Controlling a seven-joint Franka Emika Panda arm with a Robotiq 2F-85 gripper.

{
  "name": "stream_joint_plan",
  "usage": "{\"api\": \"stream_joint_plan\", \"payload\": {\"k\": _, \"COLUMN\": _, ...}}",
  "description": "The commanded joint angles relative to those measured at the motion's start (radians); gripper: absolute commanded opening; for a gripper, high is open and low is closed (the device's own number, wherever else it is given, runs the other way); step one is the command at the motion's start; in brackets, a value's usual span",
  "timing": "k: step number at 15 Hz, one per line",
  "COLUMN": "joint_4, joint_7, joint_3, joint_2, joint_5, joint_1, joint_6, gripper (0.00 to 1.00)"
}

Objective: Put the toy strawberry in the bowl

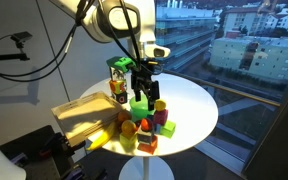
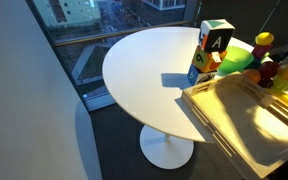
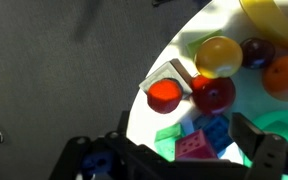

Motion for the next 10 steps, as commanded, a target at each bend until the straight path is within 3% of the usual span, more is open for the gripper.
{"api": "stream_joint_plan", "payload": {"k": 1, "joint_4": -0.004, "joint_7": -0.066, "joint_3": -0.009, "joint_2": 0.023, "joint_5": 0.042, "joint_1": -0.015, "joint_6": 0.046, "gripper": 1.00}}
{"api": "stream_joint_plan", "payload": {"k": 10, "joint_4": -0.024, "joint_7": -0.214, "joint_3": -0.020, "joint_2": 0.076, "joint_5": 0.157, "joint_1": -0.027, "joint_6": 0.147, "gripper": 1.00}}
